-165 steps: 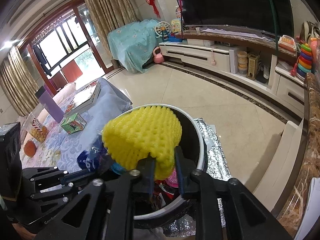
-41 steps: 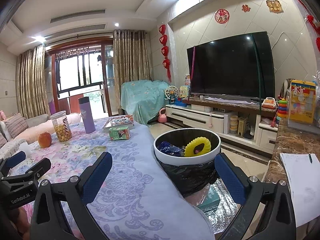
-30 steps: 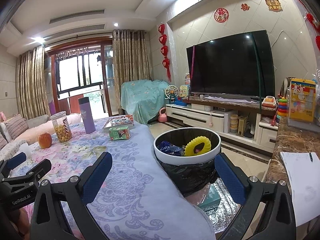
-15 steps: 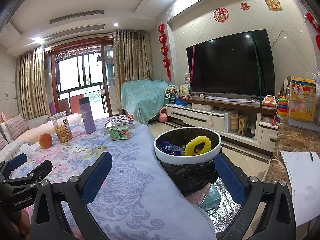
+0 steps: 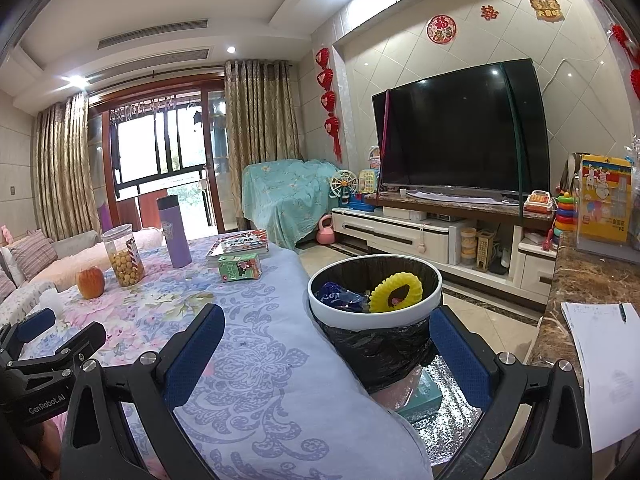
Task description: Collect trash
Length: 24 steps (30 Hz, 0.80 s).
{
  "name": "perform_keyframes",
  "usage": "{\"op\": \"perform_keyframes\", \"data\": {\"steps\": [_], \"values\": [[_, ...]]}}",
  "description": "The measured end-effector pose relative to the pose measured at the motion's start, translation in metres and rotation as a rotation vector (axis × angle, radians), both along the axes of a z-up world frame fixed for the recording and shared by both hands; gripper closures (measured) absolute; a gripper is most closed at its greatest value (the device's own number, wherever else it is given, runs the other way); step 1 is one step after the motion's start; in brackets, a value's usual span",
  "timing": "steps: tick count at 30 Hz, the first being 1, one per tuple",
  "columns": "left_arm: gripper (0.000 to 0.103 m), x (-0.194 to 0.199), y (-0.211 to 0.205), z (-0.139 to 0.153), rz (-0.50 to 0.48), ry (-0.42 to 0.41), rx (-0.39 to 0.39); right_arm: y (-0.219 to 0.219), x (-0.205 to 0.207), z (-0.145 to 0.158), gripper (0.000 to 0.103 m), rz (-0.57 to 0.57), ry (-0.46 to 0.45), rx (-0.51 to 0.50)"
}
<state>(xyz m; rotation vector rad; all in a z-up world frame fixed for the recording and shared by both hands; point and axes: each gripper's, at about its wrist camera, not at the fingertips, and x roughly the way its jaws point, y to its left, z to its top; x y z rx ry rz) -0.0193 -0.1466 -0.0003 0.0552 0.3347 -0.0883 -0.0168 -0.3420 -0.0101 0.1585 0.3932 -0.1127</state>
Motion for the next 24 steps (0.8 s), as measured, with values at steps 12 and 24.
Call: {"op": "perform_keyframes", "data": {"steps": [12,24], "values": [[0.000,0.0012,0.0000,-0.0003,-0.003,0.002,0.000,0.0012,-0.0009,0.0003,0.000,0.001,0.001,0.000],[0.000,0.0030,0.0002,-0.0004,-0.003,0.004,0.001,0.0030,-0.0012,0.0014,0.000,0.004,0.000,0.008]]}}
